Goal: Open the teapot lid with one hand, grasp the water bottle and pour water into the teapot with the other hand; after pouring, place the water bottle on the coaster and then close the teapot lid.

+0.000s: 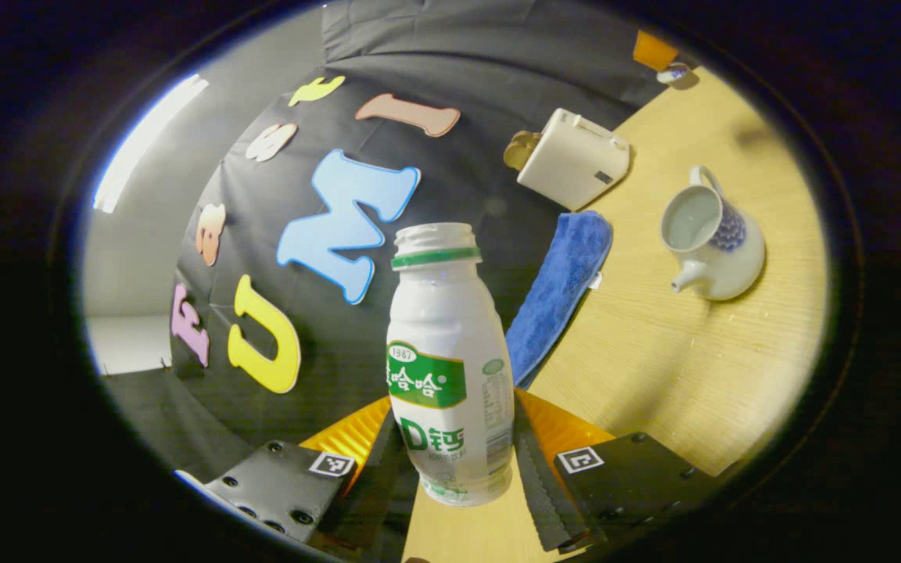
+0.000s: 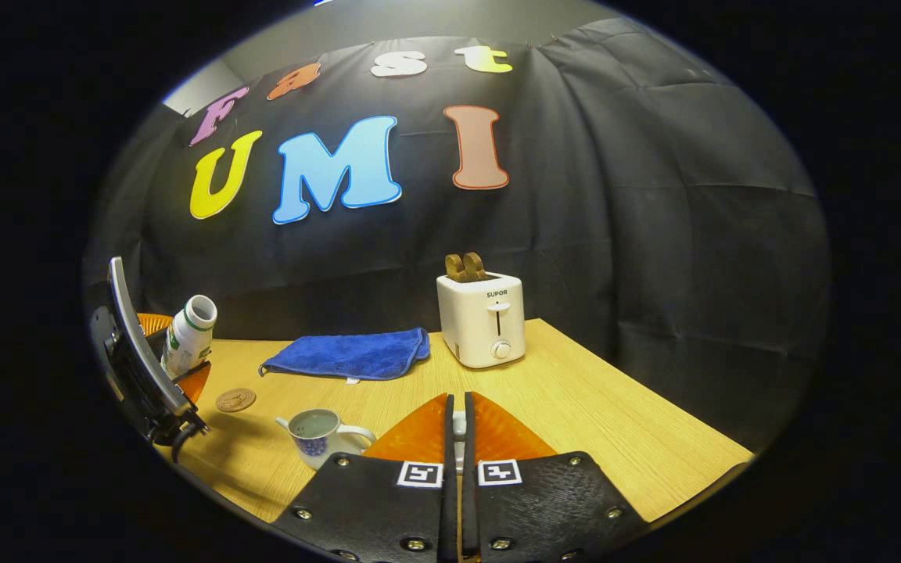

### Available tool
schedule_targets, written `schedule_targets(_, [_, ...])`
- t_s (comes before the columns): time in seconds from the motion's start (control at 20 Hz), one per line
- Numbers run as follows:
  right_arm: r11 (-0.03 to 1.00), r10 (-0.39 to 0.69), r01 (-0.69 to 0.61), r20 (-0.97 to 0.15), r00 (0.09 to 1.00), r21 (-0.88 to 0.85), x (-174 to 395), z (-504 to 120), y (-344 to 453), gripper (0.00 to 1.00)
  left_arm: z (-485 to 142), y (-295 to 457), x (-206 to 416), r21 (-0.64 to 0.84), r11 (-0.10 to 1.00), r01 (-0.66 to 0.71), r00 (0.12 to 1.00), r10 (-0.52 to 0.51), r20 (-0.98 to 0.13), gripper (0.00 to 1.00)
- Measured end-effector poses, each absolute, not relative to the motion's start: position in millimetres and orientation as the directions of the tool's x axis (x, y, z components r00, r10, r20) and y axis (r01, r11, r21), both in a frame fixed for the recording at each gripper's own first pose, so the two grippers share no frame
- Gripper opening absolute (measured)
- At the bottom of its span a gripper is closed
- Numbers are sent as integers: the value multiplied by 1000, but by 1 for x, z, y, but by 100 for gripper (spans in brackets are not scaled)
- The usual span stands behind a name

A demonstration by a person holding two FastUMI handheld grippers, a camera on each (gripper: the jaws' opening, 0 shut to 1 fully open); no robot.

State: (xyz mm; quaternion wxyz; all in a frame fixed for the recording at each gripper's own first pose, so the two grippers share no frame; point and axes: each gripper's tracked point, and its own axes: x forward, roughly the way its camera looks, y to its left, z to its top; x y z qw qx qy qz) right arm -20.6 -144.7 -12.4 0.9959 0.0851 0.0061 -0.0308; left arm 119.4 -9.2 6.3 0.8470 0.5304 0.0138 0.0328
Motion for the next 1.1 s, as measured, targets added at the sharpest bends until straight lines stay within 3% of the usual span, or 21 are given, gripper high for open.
schedule_targets(0.1, [983, -58, 61, -22, 998, 174, -20, -15, -148, 2, 6, -19, 121, 924, 382, -32, 999, 50, 14, 84])
schedule_targets(0.15, [983, -57, 60, -23, 998, 176, -20, -16, -149, 2, 5, -24, 122, 934, 356, -27, 999, 40, 13, 79])
schedule_targets(0.2, [982, -57, 60, -24, 998, 177, -20, -17, -151, 2, 3, -28, 123, 944, 329, -23, 999, 31, 14, 84])
schedule_targets(0.4, [982, -57, 61, -27, 998, 178, -19, -21, -156, 2, 2, -42, 127, 975, 221, -22, 1000, 6, 21, 74])
schedule_targets(0.75, [980, -54, 61, -43, 998, 191, -18, -31, -162, 2, -3, -49, 129, 996, 85, -24, 1000, -12, 26, 84])
schedule_targets(1.0, [978, -53, 61, -47, 997, 200, -16, -35, -164, 2, -4, -54, 126, 999, -2, -43, 999, -28, 43, 84])
schedule_targets(1.1, [977, -50, 59, -51, 997, 205, -15, -37, -164, 2, -3, -54, 126, 999, -15, -43, 999, -32, 42, 74])
